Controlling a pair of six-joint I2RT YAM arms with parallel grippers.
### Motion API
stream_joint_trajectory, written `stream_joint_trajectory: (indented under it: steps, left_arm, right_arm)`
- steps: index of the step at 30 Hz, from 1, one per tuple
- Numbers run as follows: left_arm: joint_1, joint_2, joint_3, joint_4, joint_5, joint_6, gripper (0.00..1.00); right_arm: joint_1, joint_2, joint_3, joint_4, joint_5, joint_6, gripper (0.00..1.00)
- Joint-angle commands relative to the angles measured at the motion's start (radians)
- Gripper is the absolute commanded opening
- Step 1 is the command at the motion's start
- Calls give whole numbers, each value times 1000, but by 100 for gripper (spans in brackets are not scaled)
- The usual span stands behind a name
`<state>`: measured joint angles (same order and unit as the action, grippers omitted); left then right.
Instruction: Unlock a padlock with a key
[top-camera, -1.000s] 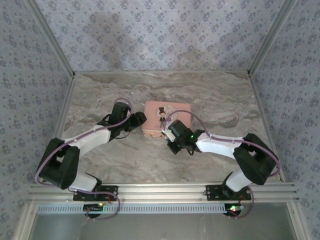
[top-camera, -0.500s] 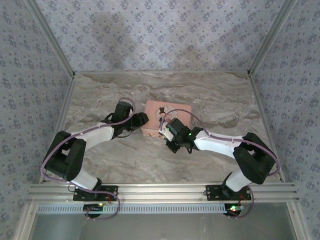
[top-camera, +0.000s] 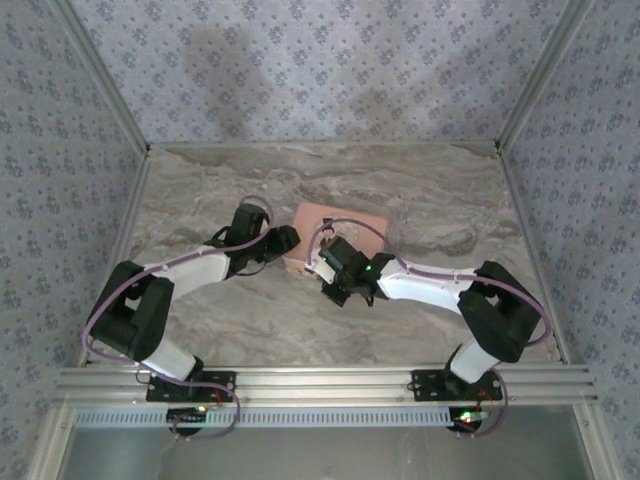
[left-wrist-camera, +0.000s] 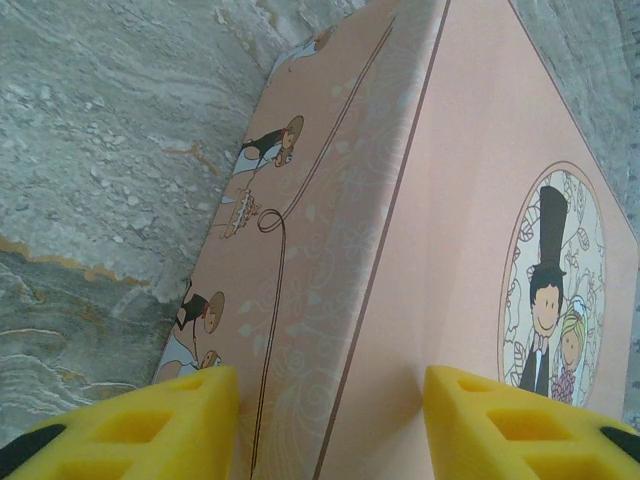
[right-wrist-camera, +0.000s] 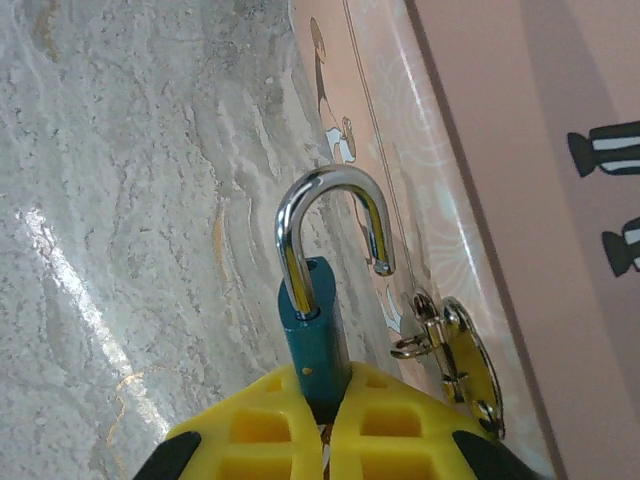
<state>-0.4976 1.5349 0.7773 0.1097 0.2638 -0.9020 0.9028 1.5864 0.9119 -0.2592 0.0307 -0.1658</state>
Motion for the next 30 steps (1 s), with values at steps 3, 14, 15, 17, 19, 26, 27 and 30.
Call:
stream_joint_trajectory:
  steps: [3, 14, 15, 17, 19, 26, 27, 30]
  left_arm:
    - [-14, 0, 11, 6, 16, -10, 51]
    - [0, -67, -22, -22, -43, -6, 54]
    - [7, -79, -28, -24, -47, -8, 55]
    - [17, -103, -39, -35, -58, -8, 56]
    - [27, -129, -48, -50, -65, -2, 56]
    - [42, -219, -82, -103, -95, 6, 58]
    - [42, -232, -86, -112, -100, 8, 57]
    - [42, -280, -105, -144, -111, 13, 58]
  right_arm:
    - [13, 23, 48, 9, 12, -38, 0]
    - [44, 5, 51, 19, 1, -43, 0]
    - [45, 2, 52, 18, -2, -43, 0]
    - [49, -8, 53, 19, -10, -39, 0]
    - [49, -20, 51, 19, -17, -35, 0]
    - [55, -80, 20, 17, -24, -9, 0]
    - [56, -94, 17, 13, -24, -3, 0]
    - [55, -148, 7, -2, -24, 25, 0]
